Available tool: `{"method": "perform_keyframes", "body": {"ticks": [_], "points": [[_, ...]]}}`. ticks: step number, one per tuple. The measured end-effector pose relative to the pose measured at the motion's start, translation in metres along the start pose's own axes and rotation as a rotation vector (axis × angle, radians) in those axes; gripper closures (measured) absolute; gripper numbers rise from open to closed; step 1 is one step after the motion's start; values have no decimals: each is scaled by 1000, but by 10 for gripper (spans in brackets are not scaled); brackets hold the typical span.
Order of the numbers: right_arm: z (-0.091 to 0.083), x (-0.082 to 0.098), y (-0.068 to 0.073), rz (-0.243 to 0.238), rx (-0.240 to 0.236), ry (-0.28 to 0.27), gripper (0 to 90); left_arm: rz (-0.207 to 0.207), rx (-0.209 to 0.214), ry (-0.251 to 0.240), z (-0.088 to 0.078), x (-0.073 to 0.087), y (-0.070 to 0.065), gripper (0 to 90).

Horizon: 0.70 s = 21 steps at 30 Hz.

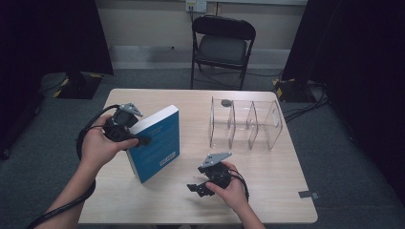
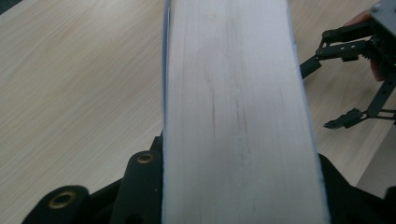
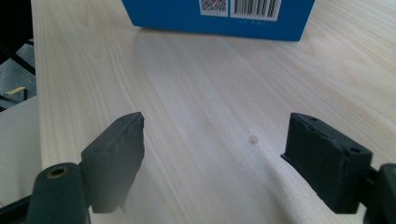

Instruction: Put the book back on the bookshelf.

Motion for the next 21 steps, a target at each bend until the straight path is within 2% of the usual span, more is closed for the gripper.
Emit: {"method": "perform_keyframes", "body": {"ticks": [1, 4, 5, 8, 9, 13, 14, 16, 17, 18, 19, 21], "points": [[-1, 0, 0, 3, 1, -2, 190, 4, -8, -6, 0, -1, -1, 609], [-4, 1, -3, 7, 10, 0, 190, 17, 9, -19, 1, -3, -10, 609], [-4, 2, -4, 12, 10, -2, 190, 19, 29, -19, 1, -3, -13, 609], [-7, 3, -8, 24, 21, -9, 191, 38, 49, -25, 1, -5, -22, 609], [-8, 3, -9, 25, 23, -9, 191, 41, 70, -23, 1, -6, -27, 609], [-12, 4, -10, 34, 28, -17, 191, 53, 90, -36, 2, -5, -40, 608], [-12, 5, -11, 35, 29, -17, 191, 54, 107, -37, 2, -5, -43, 608], [-13, 6, -12, 36, 33, -15, 192, 76, 111, -19, 2, -1, -45, 608], [-13, 7, -13, 32, 35, -17, 192, 64, 120, -29, 1, 0, -46, 608], [-14, 7, -13, 34, 35, -18, 192, 65, 117, -39, 1, 1, -46, 608], [-14, 7, -13, 38, 35, -18, 192, 71, 122, -29, -1, 3, -46, 607], [-15, 6, -13, 37, 36, -20, 192, 72, 129, -51, -1, 5, -47, 607]]}}
Point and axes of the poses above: each handheld gripper's, and its own axes: z roughly forward along the jaws, x roughly out of its underside, y roughly to its left, the point moved 7 cm from there along z, roughly forward along the jaws, and after that the axes turned 15 degrees about -y, right-handed, at the moved point
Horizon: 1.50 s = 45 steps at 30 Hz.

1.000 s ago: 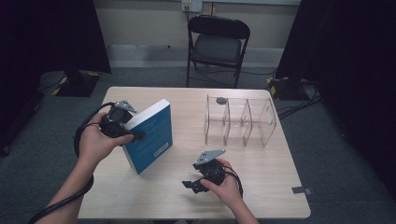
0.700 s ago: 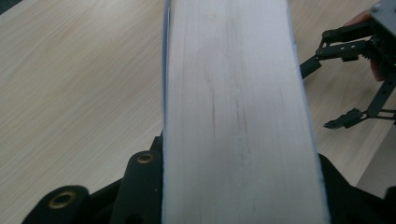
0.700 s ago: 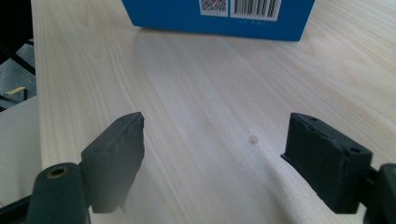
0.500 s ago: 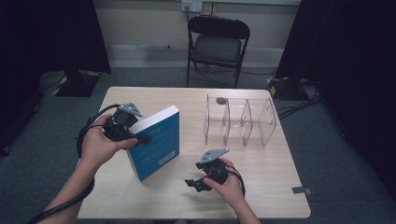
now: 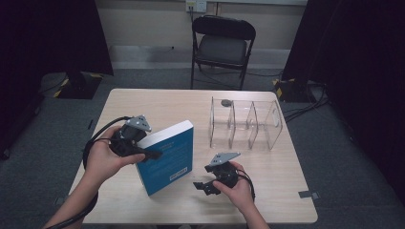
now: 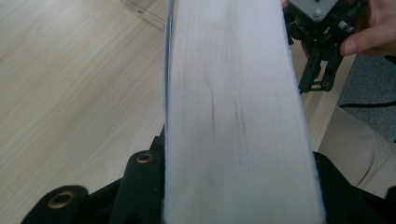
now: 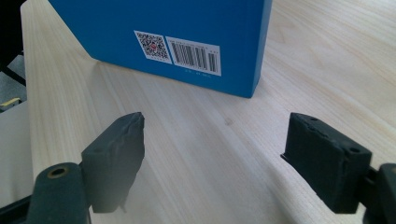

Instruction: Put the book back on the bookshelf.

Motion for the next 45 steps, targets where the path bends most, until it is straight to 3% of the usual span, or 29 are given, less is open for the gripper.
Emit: {"method": "perform_keyframes", "body": {"ticks": [14, 17, 21, 24, 27, 31, 38, 45], "points": [[9, -5, 1, -46, -1, 18, 218, 50, 14, -10, -5, 8, -5, 606], [8, -9, 0, -54, 8, 26, 218, 60, 12, -2, -5, 8, -3, 606], [4, -19, 0, -61, 10, 21, 216, 42, 23, -8, -5, 8, -4, 605], [2, -26, -3, -61, 11, 6, 217, 60, 12, -2, -6, 8, -4, 605], [3, -28, -4, -63, 12, 9, 218, 76, 27, 11, -8, 9, -4, 606], [6, -32, -2, -70, 4, 8, 218, 52, 36, 7, -12, 12, -1, 607], [10, -41, 1, -86, -11, 9, 223, 75, 27, 17, -15, 14, 1, 603], [8, -51, 1, -89, -21, 8, 223, 65, 24, 10, -15, 14, 1, 595]]}}
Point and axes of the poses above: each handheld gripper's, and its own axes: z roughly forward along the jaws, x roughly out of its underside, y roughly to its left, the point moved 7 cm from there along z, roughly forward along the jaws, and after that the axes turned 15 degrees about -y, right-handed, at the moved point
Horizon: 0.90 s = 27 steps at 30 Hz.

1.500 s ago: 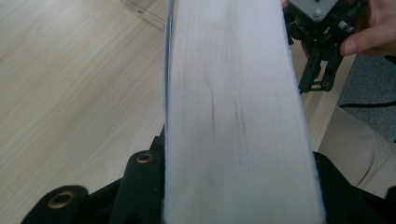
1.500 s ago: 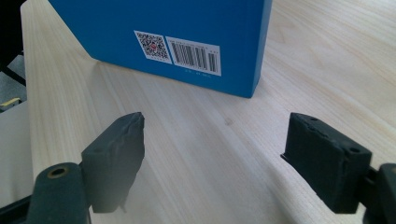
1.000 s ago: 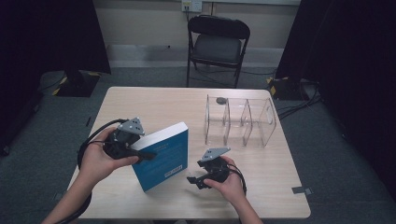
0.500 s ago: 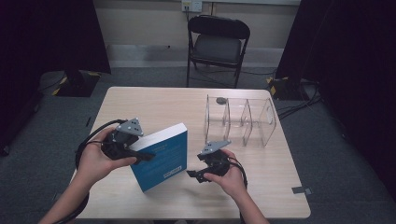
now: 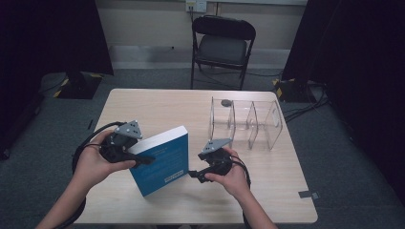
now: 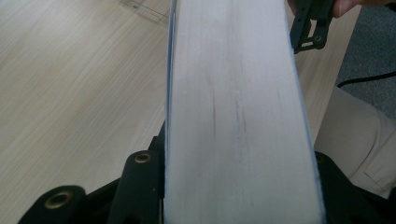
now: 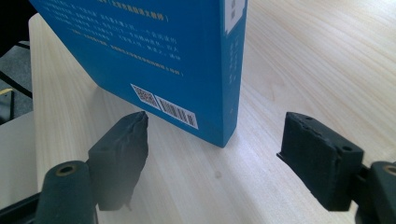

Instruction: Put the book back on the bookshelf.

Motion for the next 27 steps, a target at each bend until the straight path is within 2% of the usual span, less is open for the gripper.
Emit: {"method": "perform_keyframes", "body": {"ticks": [3, 5, 13, 17, 19, 22, 24, 26, 27], "points": [[-1, -5, -1, -10, 4, 2, 223, 4, 0, 2, -1, 0, 1, 591], [-1, -9, -1, -1, -6, -11, 223, -14, -9, -11, 0, 0, 0, 588], [-2, -17, -2, -21, -14, -14, 223, -4, -13, -3, -1, 1, 2, 574], [-1, -21, -1, -34, -17, -7, 223, -24, -22, -24, -1, 2, 2, 560], [-1, -23, -1, -39, -15, -8, 223, -8, -30, -8, -2, 2, 3, 550], [-1, -27, 0, -43, -22, -12, 223, -8, -30, -14, -2, 3, 4, 537], [-1, -30, 0, -48, -24, -17, 223, -29, -37, -24, -1, 3, 4, 531], [-1, -32, 0, -50, -27, -18, 223, -36, -26, -30, -1, 4, 4, 526], [-1, -33, 0, -55, -31, -20, 223, -28, -31, -6, -3, 5, 5, 524]]}}
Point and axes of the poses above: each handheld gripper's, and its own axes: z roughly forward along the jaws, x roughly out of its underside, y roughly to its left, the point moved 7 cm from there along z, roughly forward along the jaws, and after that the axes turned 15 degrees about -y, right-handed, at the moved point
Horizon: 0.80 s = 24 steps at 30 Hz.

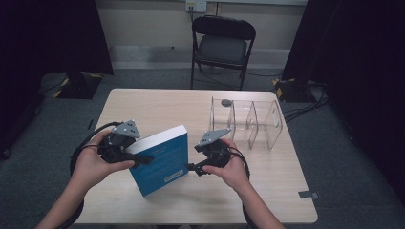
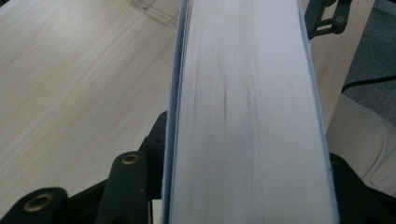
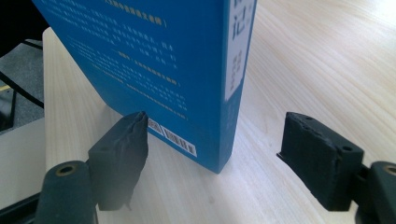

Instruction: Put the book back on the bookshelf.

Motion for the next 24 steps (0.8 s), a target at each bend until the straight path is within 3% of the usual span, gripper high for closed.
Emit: {"method": "perform_keyframes", "body": {"ticks": [2, 3, 4, 5, 13, 24], "points": [[0, -3, -1, -9, -3, -2, 223, -4, 3, -18, 0, 1, 0, 525], [1, -5, 0, -5, -6, -7, 223, -2, -3, -3, -1, 1, 1, 525], [1, -7, 0, -3, -7, -11, 223, -16, 2, -28, 0, 1, 0, 526], [1, -9, 0, -5, -11, -15, 223, 0, 6, -19, -1, 1, 1, 527], [1, -21, 4, -38, -21, 5, 223, 6, -7, -16, -2, 1, -1, 534], [-1, -41, 5, -49, -35, -24, 223, 16, -3, -25, -1, 0, -2, 532]]}}
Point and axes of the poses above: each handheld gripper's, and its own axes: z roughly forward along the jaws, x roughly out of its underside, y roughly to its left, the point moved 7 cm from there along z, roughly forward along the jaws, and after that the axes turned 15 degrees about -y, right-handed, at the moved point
